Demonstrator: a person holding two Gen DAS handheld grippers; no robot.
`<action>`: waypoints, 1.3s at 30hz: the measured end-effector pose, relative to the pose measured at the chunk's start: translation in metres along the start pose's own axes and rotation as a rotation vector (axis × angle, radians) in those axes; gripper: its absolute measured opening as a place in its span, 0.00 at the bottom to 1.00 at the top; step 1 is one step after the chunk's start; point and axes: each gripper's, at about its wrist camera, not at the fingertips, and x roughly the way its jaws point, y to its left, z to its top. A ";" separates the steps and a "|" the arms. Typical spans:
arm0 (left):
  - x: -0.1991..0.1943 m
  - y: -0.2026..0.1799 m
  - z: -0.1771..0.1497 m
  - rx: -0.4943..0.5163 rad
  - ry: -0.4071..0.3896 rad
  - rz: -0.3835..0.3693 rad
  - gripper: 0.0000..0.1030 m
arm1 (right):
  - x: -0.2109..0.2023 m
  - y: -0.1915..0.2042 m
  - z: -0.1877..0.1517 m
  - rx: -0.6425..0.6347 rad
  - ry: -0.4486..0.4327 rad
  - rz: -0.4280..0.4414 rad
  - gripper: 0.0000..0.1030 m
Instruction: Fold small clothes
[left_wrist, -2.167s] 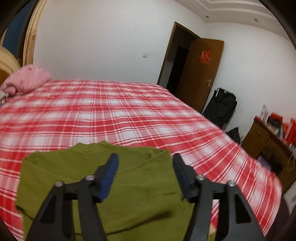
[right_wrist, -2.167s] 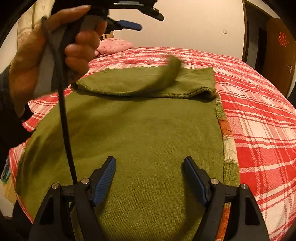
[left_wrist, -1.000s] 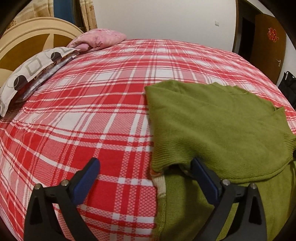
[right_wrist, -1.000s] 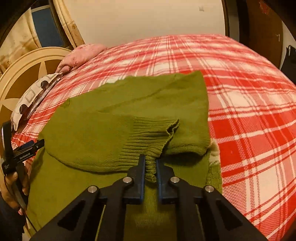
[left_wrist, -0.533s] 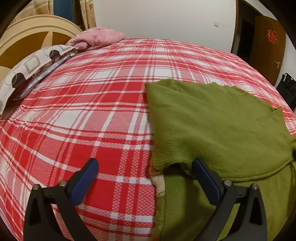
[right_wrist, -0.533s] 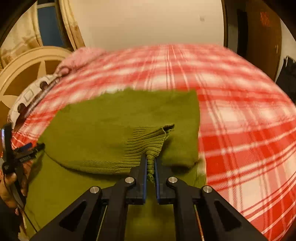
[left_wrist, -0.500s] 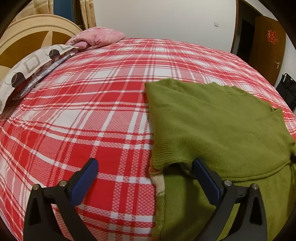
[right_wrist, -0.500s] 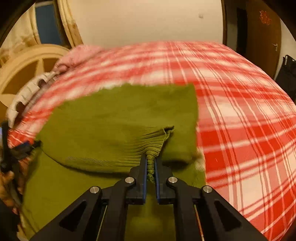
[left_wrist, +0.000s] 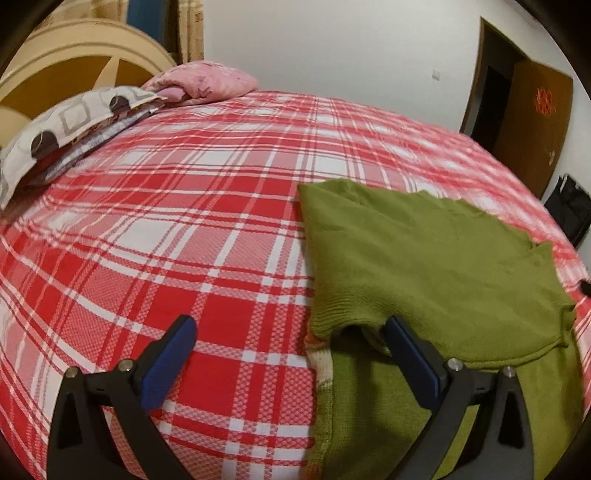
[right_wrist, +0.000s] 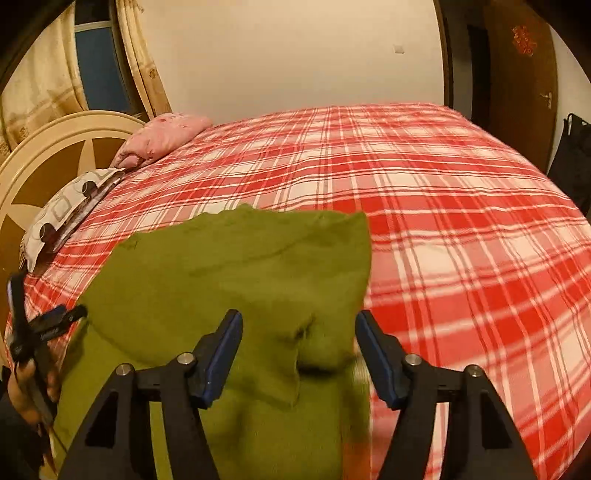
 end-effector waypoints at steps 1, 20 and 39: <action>0.001 0.003 0.000 -0.017 0.004 -0.006 1.00 | 0.012 -0.002 0.004 0.010 0.034 -0.013 0.43; 0.007 -0.002 -0.003 0.001 0.044 0.037 1.00 | 0.014 0.043 0.032 -0.216 -0.039 -0.239 0.03; 0.006 0.020 -0.006 -0.124 0.067 0.311 1.00 | 0.020 0.045 -0.001 -0.227 0.011 -0.060 0.64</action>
